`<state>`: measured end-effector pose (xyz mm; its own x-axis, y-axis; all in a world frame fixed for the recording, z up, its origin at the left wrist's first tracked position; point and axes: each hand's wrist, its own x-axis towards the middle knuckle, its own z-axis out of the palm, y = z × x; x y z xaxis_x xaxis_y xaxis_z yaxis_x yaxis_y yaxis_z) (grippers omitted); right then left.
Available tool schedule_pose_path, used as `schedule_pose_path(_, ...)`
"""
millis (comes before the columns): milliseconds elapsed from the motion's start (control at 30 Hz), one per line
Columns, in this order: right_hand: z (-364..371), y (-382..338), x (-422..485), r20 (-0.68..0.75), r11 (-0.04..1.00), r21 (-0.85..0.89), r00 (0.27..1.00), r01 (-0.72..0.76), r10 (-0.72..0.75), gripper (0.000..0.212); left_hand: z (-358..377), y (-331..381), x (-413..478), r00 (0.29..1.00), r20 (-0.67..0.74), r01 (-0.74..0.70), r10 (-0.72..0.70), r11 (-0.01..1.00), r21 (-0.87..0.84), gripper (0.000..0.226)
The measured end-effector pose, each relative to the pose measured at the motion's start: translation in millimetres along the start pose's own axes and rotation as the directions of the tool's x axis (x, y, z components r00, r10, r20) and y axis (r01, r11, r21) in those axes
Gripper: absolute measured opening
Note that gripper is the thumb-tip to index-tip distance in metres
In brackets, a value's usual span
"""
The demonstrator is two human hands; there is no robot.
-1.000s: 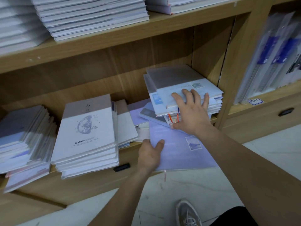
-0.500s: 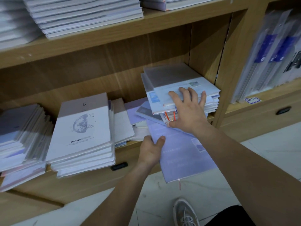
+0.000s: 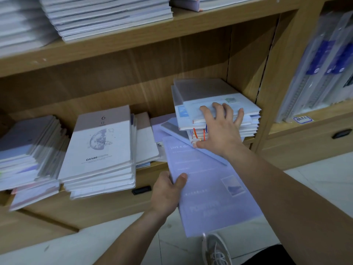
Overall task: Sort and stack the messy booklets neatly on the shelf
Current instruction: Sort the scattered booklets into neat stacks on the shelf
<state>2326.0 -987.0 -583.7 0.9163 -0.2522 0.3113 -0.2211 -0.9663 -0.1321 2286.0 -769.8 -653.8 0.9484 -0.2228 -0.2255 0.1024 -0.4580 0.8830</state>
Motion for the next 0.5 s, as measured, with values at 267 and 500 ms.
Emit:
schedule_pose_path(267,1.8,2.2,0.4,-0.011,1.000,0.017,1.000,-0.007,0.007,0.112,-1.5,17.8,23.1,0.993,-0.046,0.092,-0.106,0.968,-0.233,0.035)
schedule_pose_path(500,4.0,-2.8,-1.7,-0.016,1.000,-0.015,1.000,-0.011,0.010,0.111,7.0,7.9,21.3,0.993,-0.099,0.044,-0.068,0.975,-0.220,0.039)
